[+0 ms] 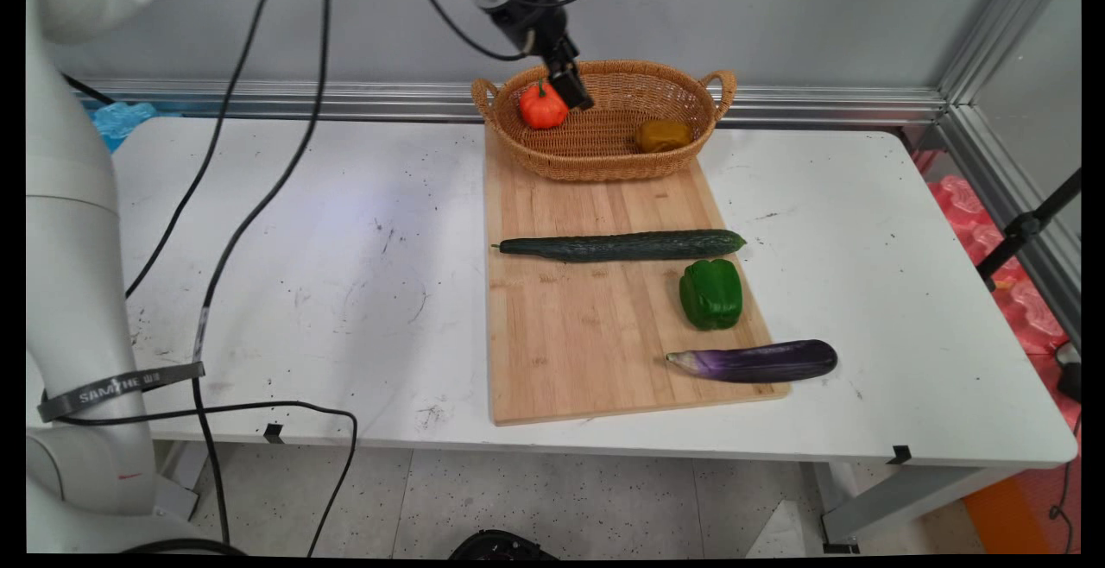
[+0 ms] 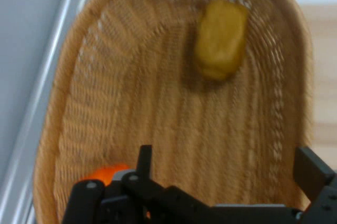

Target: Pick up the potato from the vegetable basket

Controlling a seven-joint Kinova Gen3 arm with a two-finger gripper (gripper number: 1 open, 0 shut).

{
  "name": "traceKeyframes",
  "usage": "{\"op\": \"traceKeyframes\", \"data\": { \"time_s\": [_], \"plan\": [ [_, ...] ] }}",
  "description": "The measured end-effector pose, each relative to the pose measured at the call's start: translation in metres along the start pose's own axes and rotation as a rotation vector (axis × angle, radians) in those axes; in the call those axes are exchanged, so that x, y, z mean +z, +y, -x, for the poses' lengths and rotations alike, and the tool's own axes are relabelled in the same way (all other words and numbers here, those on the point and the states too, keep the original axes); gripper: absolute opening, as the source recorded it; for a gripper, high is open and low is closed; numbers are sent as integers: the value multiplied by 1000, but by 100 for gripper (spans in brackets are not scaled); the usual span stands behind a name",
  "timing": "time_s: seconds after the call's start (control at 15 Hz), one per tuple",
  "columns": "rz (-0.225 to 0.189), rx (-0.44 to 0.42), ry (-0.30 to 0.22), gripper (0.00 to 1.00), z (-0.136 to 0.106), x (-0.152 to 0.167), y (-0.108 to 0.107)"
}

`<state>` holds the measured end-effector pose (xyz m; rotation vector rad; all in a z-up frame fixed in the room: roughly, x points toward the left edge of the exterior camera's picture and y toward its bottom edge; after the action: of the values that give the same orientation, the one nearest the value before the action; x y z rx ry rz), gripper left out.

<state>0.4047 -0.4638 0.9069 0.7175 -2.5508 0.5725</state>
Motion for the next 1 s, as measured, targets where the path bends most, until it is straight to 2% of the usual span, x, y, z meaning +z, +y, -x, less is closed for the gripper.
{"op": "traceKeyframes", "data": {
  "time_s": [0.2,0.6,1.0],
  "plan": [
    [8,13,32,100,-11,21,-12],
    [86,34,86,100,-28,74,-19],
    [129,57,100,100,-33,113,-22]
  ]
}}
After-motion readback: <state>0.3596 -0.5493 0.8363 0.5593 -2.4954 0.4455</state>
